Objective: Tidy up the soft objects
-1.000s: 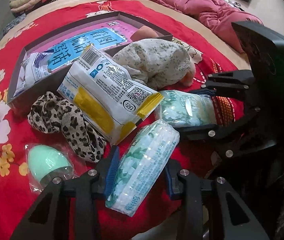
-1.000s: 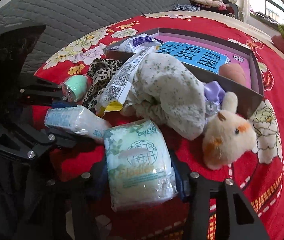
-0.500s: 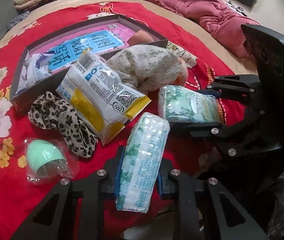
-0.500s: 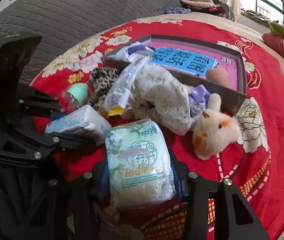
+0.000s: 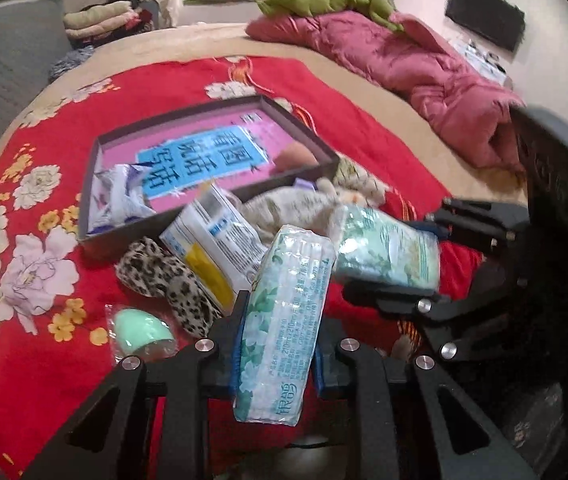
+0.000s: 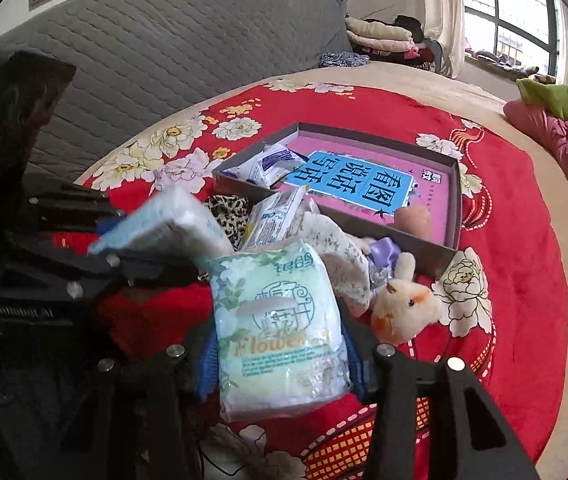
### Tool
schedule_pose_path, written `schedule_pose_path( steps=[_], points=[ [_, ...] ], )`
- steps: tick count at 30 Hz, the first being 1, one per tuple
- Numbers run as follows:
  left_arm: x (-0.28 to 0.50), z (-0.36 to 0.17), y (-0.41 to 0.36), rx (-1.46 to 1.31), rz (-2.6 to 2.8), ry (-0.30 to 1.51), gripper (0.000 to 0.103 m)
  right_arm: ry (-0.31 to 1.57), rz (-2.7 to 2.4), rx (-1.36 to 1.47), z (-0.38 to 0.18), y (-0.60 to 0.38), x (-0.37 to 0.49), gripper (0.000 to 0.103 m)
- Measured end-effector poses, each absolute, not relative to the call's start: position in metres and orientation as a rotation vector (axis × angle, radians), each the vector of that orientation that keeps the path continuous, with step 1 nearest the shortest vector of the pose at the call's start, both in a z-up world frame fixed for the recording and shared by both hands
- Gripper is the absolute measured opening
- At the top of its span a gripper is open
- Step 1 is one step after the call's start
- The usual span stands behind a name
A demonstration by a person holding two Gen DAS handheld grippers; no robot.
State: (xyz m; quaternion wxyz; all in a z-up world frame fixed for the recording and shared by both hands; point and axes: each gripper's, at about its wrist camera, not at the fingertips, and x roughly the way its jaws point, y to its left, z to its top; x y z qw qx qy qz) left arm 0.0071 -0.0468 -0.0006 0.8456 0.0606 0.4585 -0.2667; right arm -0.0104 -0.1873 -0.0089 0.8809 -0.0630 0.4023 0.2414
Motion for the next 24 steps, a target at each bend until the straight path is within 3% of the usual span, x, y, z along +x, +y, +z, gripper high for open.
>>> schedule_pose_path(
  steps=[24],
  points=[
    [0.036, 0.02, 0.007, -0.022, -0.351, 0.909, 0.026, 0.722, 0.382, -0.065, 0.029, -0.195, 0.004, 0.05]
  ],
)
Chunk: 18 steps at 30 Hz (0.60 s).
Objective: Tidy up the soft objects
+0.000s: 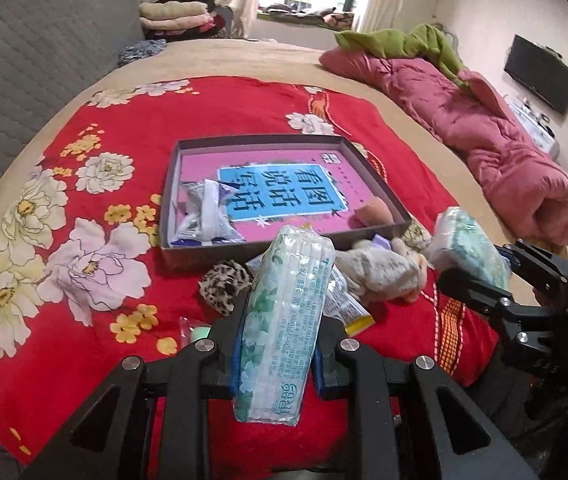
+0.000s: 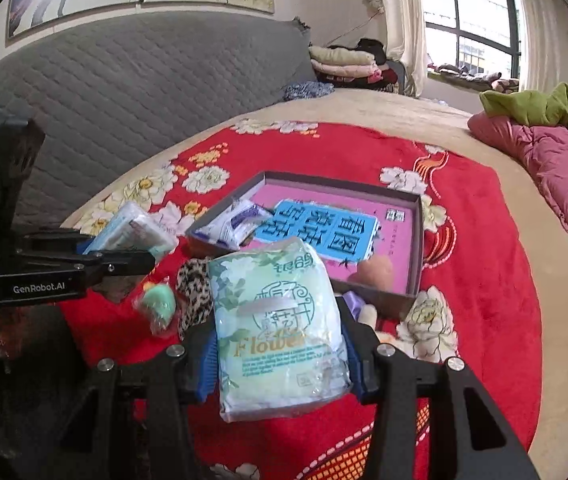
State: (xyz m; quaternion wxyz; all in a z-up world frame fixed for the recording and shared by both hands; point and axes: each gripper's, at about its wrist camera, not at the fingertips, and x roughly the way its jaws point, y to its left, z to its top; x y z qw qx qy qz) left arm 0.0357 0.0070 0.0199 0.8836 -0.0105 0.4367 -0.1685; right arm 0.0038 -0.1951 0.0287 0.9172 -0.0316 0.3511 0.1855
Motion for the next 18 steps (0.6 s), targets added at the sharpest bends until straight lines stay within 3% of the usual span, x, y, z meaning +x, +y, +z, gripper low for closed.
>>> schedule_pose_path(
  steps=[18],
  points=[
    [0.061, 0.041, 0.003, -0.042, -0.31, 0.864, 0.026, 0.677, 0.348, -0.002, 0.052, -0.188, 0.029, 0.05]
  ],
)
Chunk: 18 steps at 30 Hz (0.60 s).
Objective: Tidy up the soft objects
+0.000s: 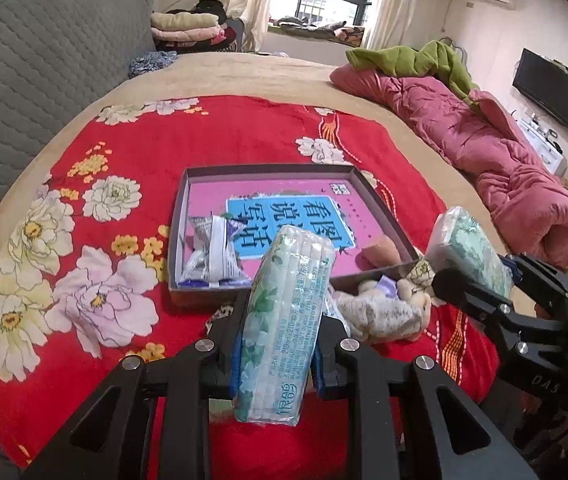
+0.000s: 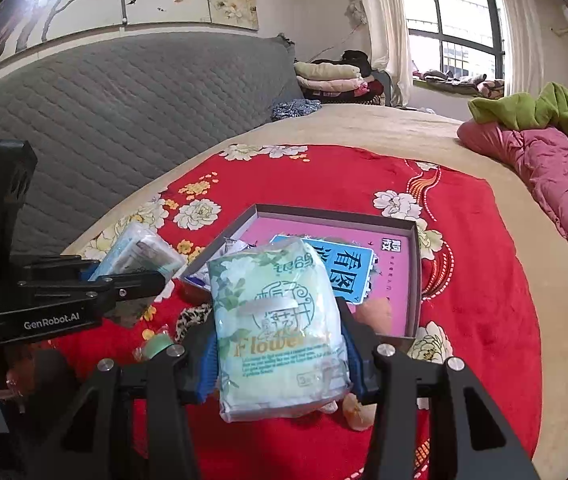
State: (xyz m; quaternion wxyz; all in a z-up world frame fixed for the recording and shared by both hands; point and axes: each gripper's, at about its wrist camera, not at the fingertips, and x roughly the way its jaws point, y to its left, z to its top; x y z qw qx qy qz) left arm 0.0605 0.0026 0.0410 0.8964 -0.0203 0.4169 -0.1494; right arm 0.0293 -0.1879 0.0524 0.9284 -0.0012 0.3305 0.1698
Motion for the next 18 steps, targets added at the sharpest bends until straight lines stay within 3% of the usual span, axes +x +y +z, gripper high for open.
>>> schedule_pose_path(
  steps=[18],
  points=[
    [0.1, 0.062, -0.009, -0.081, -0.294, 0.833, 0.026, 0.626, 0.318, 0.047, 0.08, -0.179, 0.065, 0.05]
  ],
)
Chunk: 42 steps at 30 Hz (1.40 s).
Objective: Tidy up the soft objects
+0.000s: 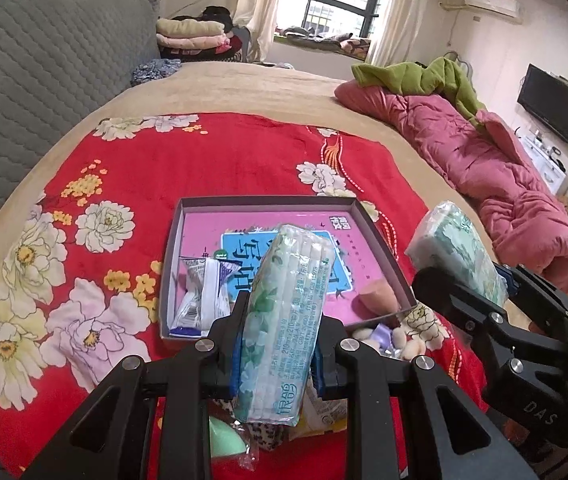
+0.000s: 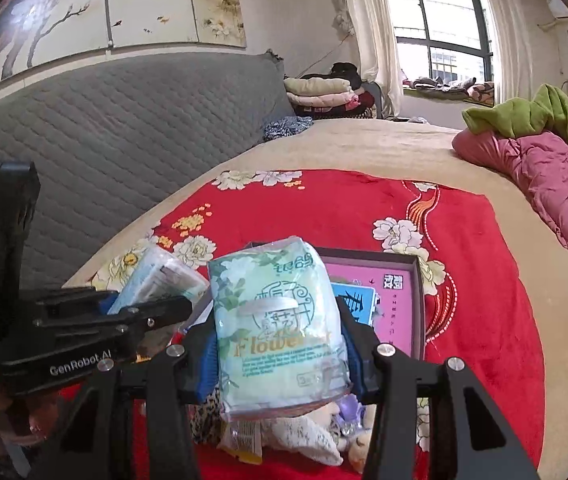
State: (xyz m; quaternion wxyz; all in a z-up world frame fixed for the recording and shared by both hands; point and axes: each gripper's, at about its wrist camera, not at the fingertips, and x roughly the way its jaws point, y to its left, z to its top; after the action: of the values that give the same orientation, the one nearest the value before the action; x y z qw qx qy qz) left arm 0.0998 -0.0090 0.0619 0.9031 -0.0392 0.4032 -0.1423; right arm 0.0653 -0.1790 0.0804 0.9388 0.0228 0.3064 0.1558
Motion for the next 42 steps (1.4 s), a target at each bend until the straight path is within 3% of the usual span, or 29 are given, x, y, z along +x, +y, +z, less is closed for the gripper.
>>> schedule_pose_path(
  steps=[21, 42],
  points=[
    [0.141, 0.049, -0.007, -0.155, -0.28, 0.864, 0.026, 0.6, 0.248, 0.1, 0.087, -0.197, 0.102, 0.05],
    [0.195, -0.022, -0.04, -0.117, -0.274, 0.997, 0.026, 0.766, 0.189, 0.092, 0.015, -0.199, 0.152, 0.05]
  ],
)
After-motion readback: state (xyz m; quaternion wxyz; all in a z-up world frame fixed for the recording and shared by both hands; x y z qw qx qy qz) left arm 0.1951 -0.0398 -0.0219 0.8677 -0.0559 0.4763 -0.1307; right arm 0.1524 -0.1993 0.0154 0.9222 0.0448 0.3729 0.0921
